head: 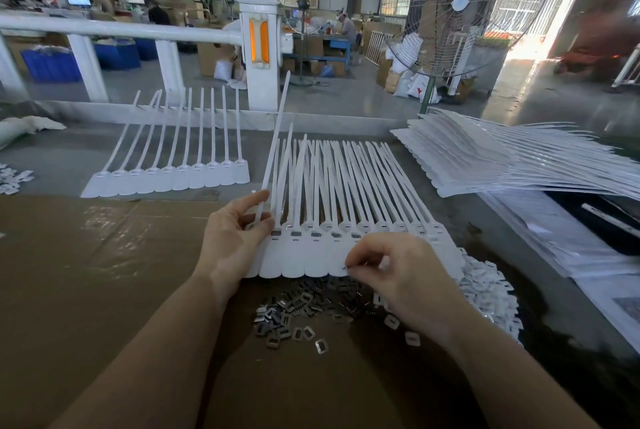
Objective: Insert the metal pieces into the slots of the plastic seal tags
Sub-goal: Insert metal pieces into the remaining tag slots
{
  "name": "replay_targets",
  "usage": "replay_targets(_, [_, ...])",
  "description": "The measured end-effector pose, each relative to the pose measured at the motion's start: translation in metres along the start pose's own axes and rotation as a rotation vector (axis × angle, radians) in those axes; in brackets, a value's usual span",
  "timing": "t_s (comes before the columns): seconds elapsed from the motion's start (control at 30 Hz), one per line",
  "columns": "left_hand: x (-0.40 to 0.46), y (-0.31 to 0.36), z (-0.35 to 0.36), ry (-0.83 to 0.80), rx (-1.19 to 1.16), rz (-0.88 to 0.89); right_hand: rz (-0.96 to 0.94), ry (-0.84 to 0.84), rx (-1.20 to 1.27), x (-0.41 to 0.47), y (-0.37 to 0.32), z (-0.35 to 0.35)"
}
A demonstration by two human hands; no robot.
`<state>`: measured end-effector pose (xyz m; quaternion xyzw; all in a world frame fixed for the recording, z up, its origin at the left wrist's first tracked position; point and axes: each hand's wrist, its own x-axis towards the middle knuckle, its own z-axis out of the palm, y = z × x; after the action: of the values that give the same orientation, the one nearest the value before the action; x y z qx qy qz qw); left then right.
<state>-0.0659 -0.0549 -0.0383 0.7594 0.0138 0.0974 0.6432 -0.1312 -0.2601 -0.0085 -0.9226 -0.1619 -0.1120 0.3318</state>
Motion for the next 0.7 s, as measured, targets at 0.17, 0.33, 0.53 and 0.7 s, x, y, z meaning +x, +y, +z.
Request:
replay_targets(0.17, [0.001, -0.001, 0.000, -0.005, -0.014, -0.015, 0.171, 0.160, -0.007, 0.016, 0.022, -0.024])
replay_targets(0.33, [0.000, -0.001, 0.000, -0.006, -0.023, -0.018, 0.239, 0.147, -0.207, 0.027, 0.040, -0.032])
replay_targets(0.53, [0.000, 0.000, 0.001, -0.006, -0.012, -0.017, 0.252, 0.053, -0.359, 0.033, 0.043, -0.029])
replay_targets(0.7, [0.000, 0.000, 0.000, -0.013, -0.014, -0.016, 0.261, -0.008, -0.410, 0.036, 0.041, -0.029])
